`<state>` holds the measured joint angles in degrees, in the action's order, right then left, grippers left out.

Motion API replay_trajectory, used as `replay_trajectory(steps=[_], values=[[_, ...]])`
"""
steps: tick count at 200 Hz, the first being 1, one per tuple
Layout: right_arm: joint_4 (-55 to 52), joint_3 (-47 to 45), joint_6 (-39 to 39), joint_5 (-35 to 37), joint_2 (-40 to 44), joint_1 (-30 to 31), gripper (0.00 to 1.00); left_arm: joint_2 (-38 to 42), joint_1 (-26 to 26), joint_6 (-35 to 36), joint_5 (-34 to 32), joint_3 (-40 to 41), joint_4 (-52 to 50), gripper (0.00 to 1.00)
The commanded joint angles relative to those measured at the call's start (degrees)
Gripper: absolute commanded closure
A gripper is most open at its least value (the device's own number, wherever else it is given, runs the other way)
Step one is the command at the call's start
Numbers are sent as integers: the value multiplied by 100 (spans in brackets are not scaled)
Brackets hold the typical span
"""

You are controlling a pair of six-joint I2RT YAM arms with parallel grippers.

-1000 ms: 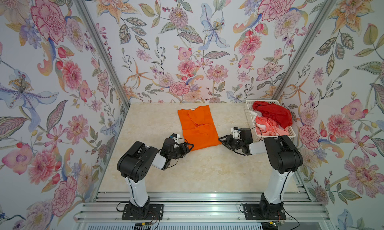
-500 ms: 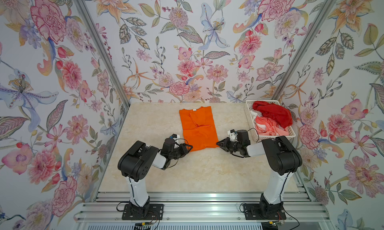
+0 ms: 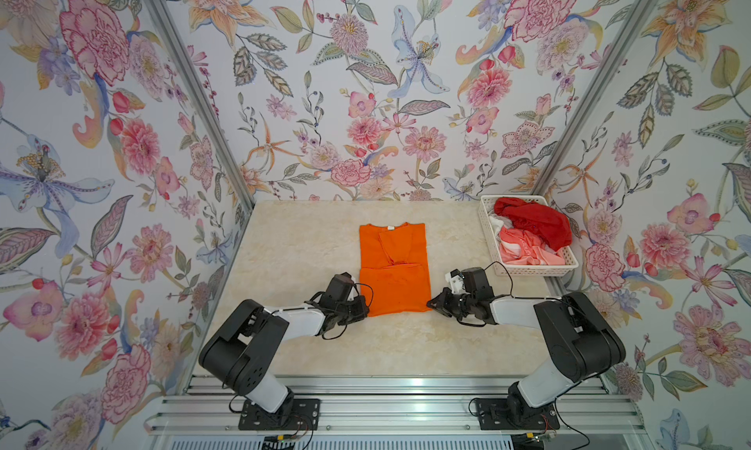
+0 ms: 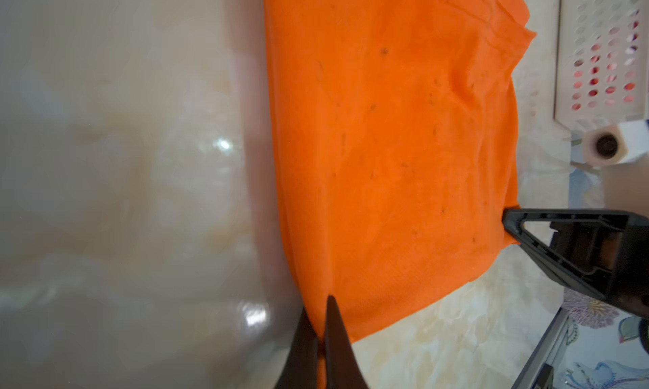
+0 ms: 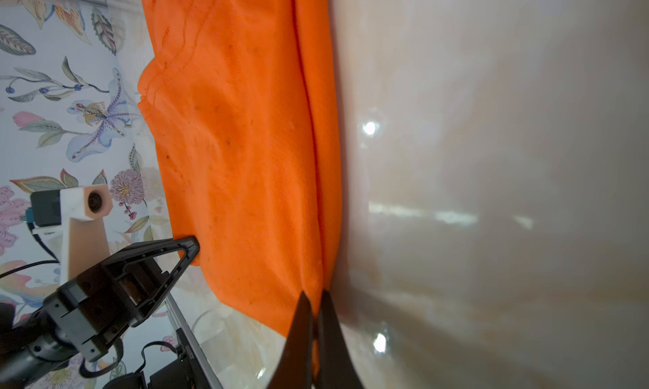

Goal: Fold and stack t-shirts
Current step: Fold the T-shirt.

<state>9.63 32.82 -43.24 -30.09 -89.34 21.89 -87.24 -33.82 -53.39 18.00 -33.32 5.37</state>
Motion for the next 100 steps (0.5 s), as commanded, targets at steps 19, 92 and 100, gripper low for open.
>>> replay_trajectory(steps=[19, 92, 100], values=[[-2253, -270, 149, 1341, 2189, 945, 100, 1927, -874, 299, -1706, -176, -3542, 100], [-3080, 206, 34, 2277, 3393, 1364, 100, 2692, -1065, 486, -3129, -1205, -4213, 100], [-3035, 325, 65, 2380, 3293, 1361, 100, 2533, -1061, 550, -3313, -1458, -4210, 100]])
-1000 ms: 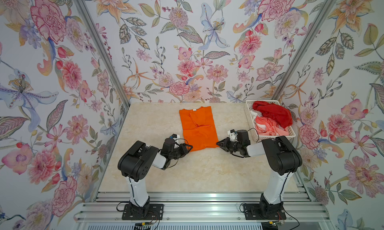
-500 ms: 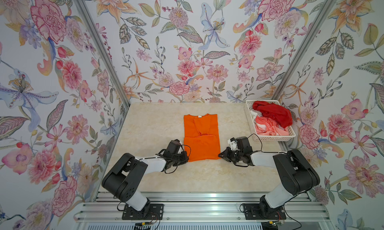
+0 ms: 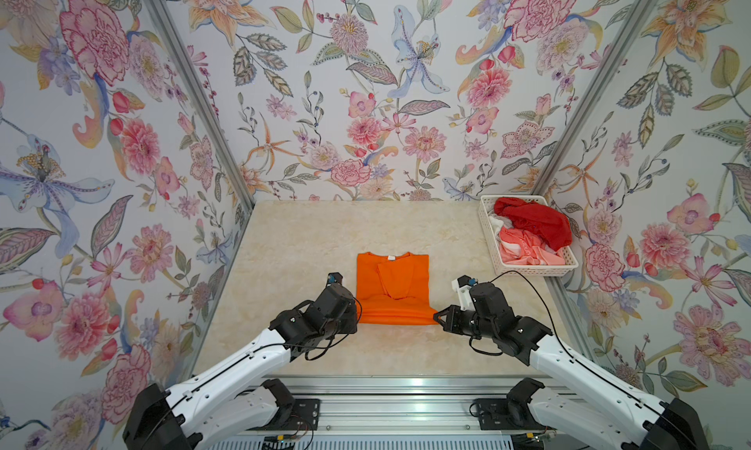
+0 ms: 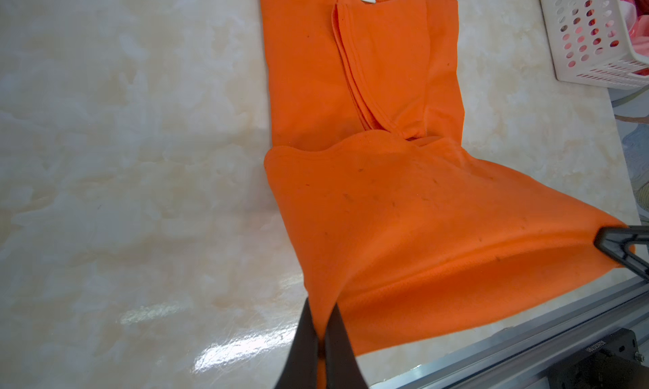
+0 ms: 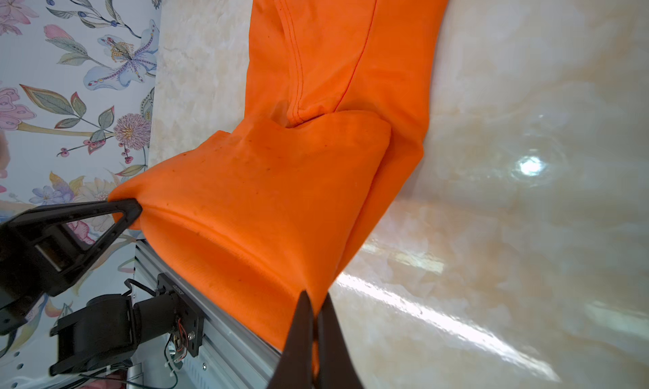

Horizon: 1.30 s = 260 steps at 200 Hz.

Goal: Fold and stack t-shirts
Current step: Fold the T-shirt.

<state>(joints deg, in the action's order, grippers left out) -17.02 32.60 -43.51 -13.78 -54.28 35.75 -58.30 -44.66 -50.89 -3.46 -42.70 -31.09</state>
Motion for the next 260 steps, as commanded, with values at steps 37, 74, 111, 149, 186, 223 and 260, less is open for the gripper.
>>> replay_trajectory(steps=[37, 74, 111, 149, 186, 223, 260], values=[[-203, 866, 244, 1186, -747, -97, 100, -1531, 66, 877, -1472, -1504, -561, 100], [22, 1252, 442, 1160, -1397, -358, 100, -2553, 301, 1104, -1442, -2069, -556, 100], [172, 1626, 721, 1035, -2095, -634, 100, -3115, 565, 1273, -1499, -2397, -554, 100], [243, 1973, 900, 934, -2559, -871, 100, -3492, 717, 1429, -1556, -2737, -546, 100], [215, 2436, 1011, 701, -3189, -1064, 100, -4168, 861, 1648, -1456, -3293, -551, 100], [201, 3527, 1094, 391, -4615, -1346, 82, -5242, 1131, 1798, -1517, -4223, -541, 90], [338, 5760, 1059, -71, -6715, -1708, 57, -6764, 1531, 2098, -1985, -6118, -556, 2]])
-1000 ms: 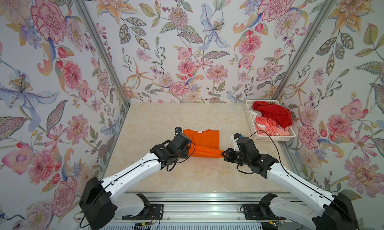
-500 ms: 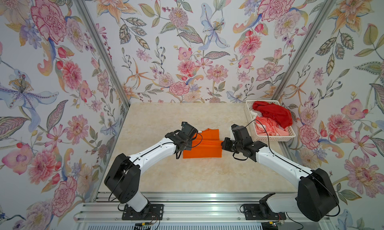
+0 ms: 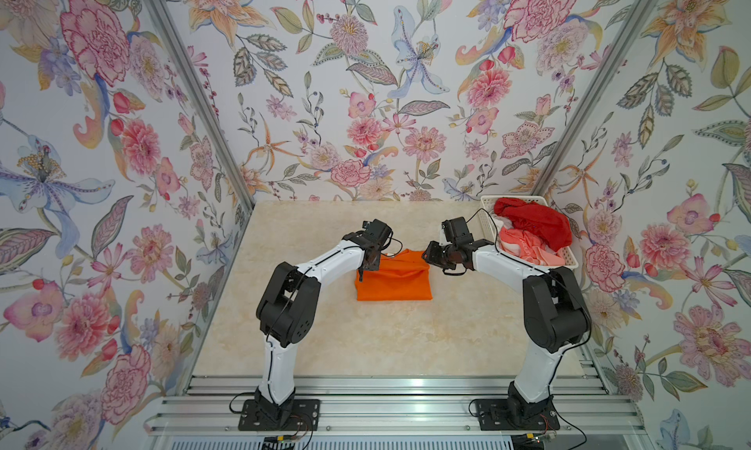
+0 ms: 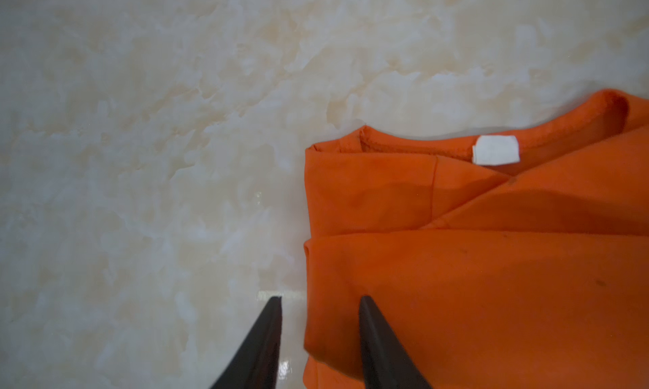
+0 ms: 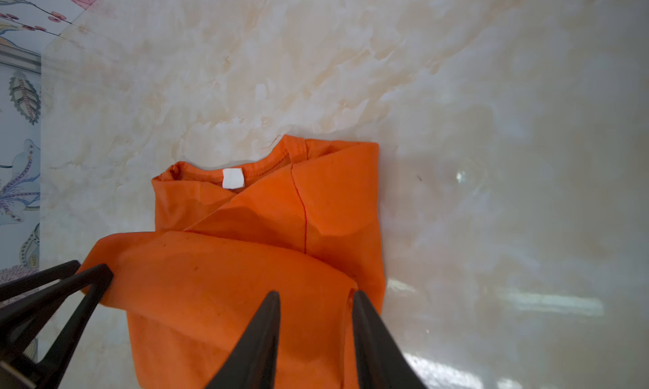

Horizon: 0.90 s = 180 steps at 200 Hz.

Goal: Fold and stack t-shirts
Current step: Fold the T-shirt.

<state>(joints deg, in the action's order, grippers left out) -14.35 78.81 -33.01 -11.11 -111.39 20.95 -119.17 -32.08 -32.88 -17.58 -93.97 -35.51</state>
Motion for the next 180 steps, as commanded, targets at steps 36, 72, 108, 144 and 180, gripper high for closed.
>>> replay_trajectory(steps=[36, 72, 108, 144, 180], values=[[852, 1953, -76, -580, -1364, -403, 57, -965, 376, 714, -1023, -2267, -109, 2], [563, 1477, 878, -259, -163, -239, 57, -167, 323, 1371, -533, -1746, -106, 2], [-157, 575, 1394, -67, 621, -153, 55, 284, 610, 1385, 987, -339, 134, 2], [207, -730, 1668, -7, 1018, -161, 51, 760, 1543, 1178, 3830, 1534, 2109, 2], [135, -943, 1980, 108, 879, -140, 49, 925, 1351, 2060, 3154, 1963, 2337, 3]])
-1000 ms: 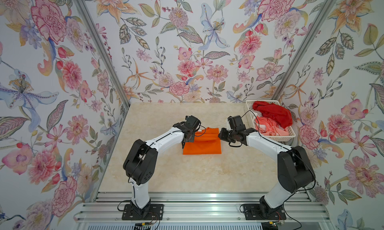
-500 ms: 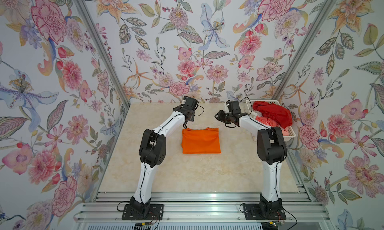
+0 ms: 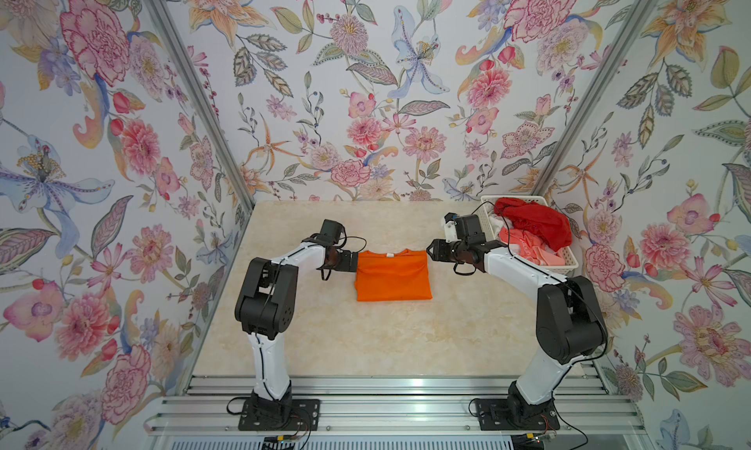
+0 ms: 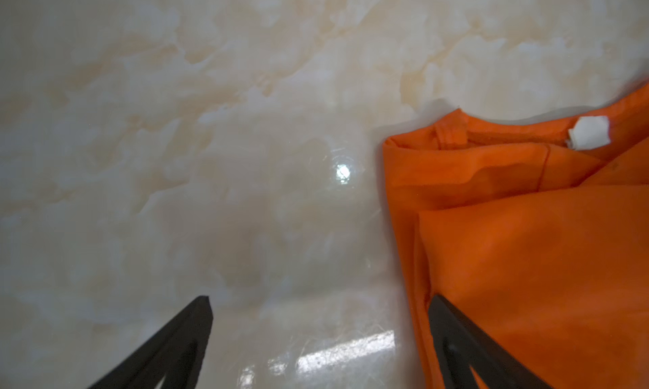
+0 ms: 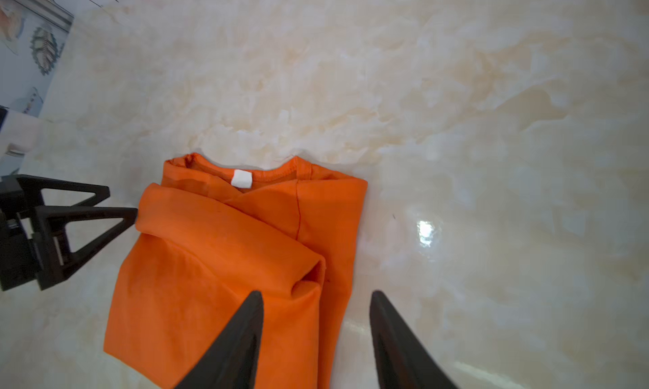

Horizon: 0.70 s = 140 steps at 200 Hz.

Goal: Fold and stack t-shirts
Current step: Fold the T-shirt, then move the T-shirt to the center of the board.

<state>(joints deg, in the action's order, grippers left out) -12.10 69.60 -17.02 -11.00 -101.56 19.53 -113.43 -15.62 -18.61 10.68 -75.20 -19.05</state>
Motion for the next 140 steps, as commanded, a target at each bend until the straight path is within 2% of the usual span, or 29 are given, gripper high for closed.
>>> replay_trajectory(steps=[1, 56, 92, 114, 125, 140], values=[[-99, -20, 386, 94, -112, 4, 49, 349, -298, 645, 325, 89, 692, 3], [-186, 42, 541, -61, -400, 123, 48, 723, -345, 845, 646, 622, 1272, 3], [-265, 414, 546, -161, -949, 152, 49, 735, -345, 850, 679, 577, 1314, 3], [-302, 633, 544, -216, -1191, 140, 53, 581, -354, 829, 861, 443, 1342, 4], [-298, 721, 544, -241, -1279, 144, 57, 461, -367, 800, 921, 337, 1334, 6], [-281, 786, 533, -218, -1346, 141, 64, 281, -365, 773, 1072, 173, 1358, 19]])
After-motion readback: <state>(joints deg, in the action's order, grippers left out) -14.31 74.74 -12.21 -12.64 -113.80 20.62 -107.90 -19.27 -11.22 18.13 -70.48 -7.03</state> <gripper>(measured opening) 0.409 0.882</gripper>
